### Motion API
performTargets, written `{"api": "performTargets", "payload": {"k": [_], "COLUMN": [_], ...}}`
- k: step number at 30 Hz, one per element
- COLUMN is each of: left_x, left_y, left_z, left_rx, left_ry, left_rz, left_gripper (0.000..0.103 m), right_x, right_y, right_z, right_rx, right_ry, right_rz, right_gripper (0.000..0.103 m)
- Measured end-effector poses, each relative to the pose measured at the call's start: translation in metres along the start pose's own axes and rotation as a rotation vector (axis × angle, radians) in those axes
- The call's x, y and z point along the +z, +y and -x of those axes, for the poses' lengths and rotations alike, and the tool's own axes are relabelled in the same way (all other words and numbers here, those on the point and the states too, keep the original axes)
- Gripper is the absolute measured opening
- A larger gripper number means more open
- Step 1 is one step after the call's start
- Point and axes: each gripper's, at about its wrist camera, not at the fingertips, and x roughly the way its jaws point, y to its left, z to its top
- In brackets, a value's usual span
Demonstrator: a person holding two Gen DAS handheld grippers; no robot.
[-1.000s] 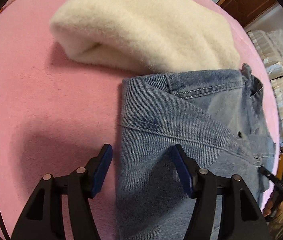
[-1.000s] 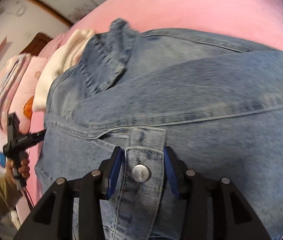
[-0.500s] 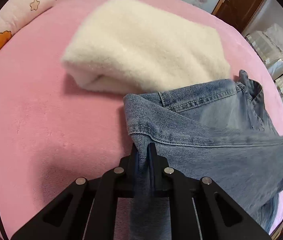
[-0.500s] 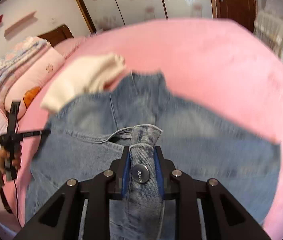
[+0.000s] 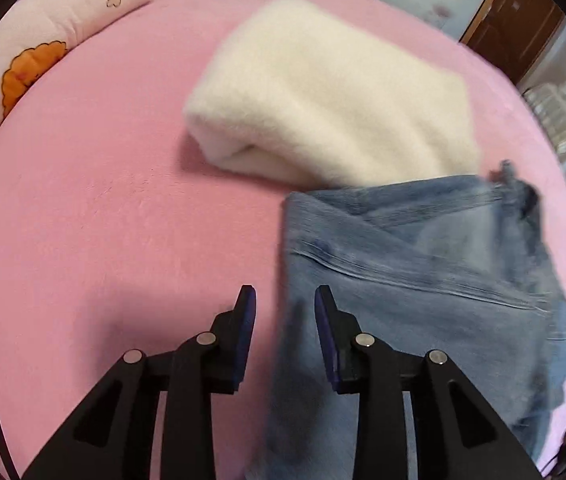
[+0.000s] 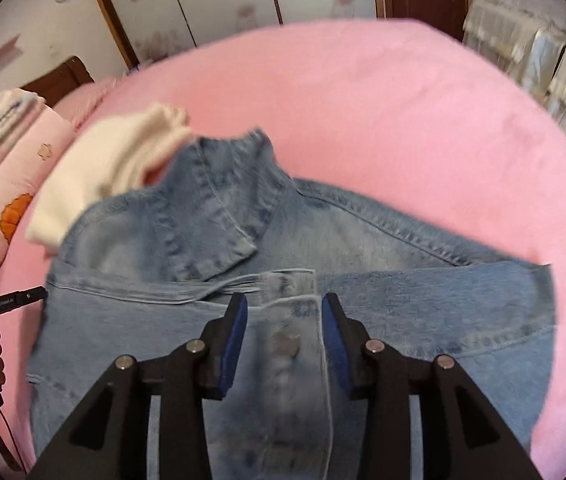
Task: Fold large clothes
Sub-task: 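Lay the placket flat on the jacket and open the right tool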
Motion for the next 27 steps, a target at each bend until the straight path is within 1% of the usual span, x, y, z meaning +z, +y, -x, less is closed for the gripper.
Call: {"api": "performTargets", "payload": {"k": [2,4,7,8,10,11,12,13,15,16,17,18,19,20,22,23,24,25,26,27], "left_x": [-0.014,-0.036,-0.064,-0.072,-0.085,-0.091,-0.097,-0.1,-0.104,-0.103,-0.105,-0.104,-0.105,-0.105,-0.103,-0.1,-0.098,-0.097,-0.094,-0.093], "left_y": [-0.013,-0.029,-0.062,-0.08,-0.09,-0.091,-0.092,-0.088,-0.081,-0.08,-0.08,-0.079,-0.076,-0.075,-0.069,-0.065,-0.064,-0.061,-0.053,-0.052], "left_z": [0.016,0.027,0.024,0.018,0.01,0.002,-0.004,-0.011,-0.017,-0.019,-0.019,-0.019,-0.02,-0.021,-0.02,-0.02,-0.019,-0.018,-0.017,-0.016], "left_rx": [-0.032,-0.068,-0.105,-0.095,-0.071,-0.061,-0.058,-0.052,-0.052,-0.058,-0.055,-0.054,-0.053,-0.049,-0.036,-0.034,-0.036,-0.036,-0.034,-0.031], "left_ry": [-0.021,-0.027,-0.028,-0.027,-0.016,0.009,0.03,0.052,0.07,0.072,0.076,0.08,0.083,0.087,0.092,0.095,0.096,0.094,0.093,0.093], "left_rz": [-0.016,-0.046,-0.078,-0.092,-0.102,-0.095,-0.084,-0.075,-0.077,-0.083,-0.096,-0.106,-0.116,-0.125,-0.141,-0.139,-0.134,-0.124,-0.117,-0.113], "left_gripper": [0.028,0.028,0.028,0.028,0.028,0.028,0.028,0.028,0.028,0.028,0.028,0.028,0.028,0.028,0.028,0.028,0.028,0.028,0.028,0.028], "right_x": [-0.011,-0.026,-0.043,-0.051,-0.064,-0.068,-0.072,-0.078,-0.085,-0.087,-0.086,-0.085,-0.084,-0.082,-0.078,-0.075,-0.074,-0.072,-0.071,-0.071], "right_y": [0.021,0.048,0.091,0.11,0.13,0.135,0.139,0.14,0.134,0.123,0.114,0.104,0.088,0.076,0.046,0.03,0.018,0.007,0.004,0.007], "right_z": [0.012,0.017,0.016,0.012,0.002,-0.004,-0.012,-0.021,-0.031,-0.031,-0.03,-0.027,-0.026,-0.024,-0.024,-0.023,-0.023,-0.023,-0.023,-0.022], "right_rx": [0.042,0.098,0.173,0.202,0.22,0.226,0.222,0.201,0.16,0.153,0.136,0.097,0.047,0.019,-0.061,-0.072,-0.045,-0.036,-0.022,-0.034], "right_ry": [0.001,0.031,0.048,0.058,0.083,0.094,0.105,0.128,0.142,0.132,0.124,0.115,0.104,0.104,0.113,0.118,0.129,0.136,0.139,0.141], "right_rz": [0.031,0.064,0.109,0.13,0.153,0.156,0.16,0.168,0.182,0.178,0.172,0.173,0.176,0.169,0.131,0.1,0.066,0.034,0.032,0.057], "right_gripper": [0.039,0.039,0.039,0.039,0.039,0.039,0.039,0.039,0.038,0.038,0.035,0.032,0.022,0.014,0.015,0.009,0.003,0.0,0.0,0.0]}}
